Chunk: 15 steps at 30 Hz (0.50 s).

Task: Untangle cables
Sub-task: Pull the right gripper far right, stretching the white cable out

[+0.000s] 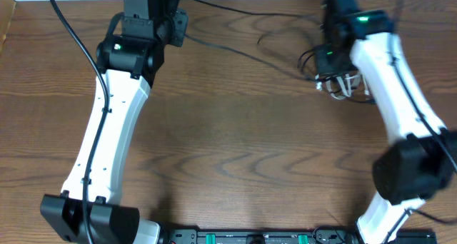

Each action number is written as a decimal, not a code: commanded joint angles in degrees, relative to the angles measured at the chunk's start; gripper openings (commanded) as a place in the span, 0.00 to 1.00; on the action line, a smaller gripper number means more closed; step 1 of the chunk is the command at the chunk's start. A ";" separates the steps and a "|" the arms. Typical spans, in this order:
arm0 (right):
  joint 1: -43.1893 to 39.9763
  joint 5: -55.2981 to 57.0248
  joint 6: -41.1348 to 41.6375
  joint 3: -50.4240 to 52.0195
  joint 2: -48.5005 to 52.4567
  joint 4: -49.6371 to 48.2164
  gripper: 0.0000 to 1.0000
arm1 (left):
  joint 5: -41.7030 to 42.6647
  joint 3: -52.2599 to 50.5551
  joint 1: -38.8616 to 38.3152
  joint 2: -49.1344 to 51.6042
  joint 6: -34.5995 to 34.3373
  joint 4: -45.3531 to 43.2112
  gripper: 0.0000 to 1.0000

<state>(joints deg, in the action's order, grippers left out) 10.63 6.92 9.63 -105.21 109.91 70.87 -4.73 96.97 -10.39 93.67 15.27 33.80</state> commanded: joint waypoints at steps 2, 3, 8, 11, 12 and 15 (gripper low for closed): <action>-7.65 3.41 -0.63 -0.11 -5.09 2.14 0.01 | -2.19 -0.81 3.48 2.64 0.13 -0.83 0.08; -9.09 2.86 -0.63 -0.11 -5.79 2.40 0.01 | -2.19 -1.03 3.80 2.89 0.13 -1.03 0.08; -16.24 0.85 -0.66 -0.11 -9.77 3.54 0.01 | -2.27 -1.27 5.70 3.63 0.13 -1.60 0.07; -19.89 -0.42 -0.70 -0.11 -12.22 3.34 0.02 | -4.22 -1.25 7.54 3.65 0.13 -1.99 0.07; -20.79 -0.42 -0.68 -0.11 -12.81 3.30 0.01 | -5.35 -1.25 8.35 3.65 0.13 -2.19 0.07; -23.61 -0.42 -0.68 -0.11 -14.34 3.30 0.02 | -6.47 -1.27 11.39 3.65 0.11 -2.40 0.08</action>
<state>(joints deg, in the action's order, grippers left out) -8.82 1.15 9.58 -105.25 98.74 73.93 -2.98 95.26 -4.93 97.73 15.11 31.77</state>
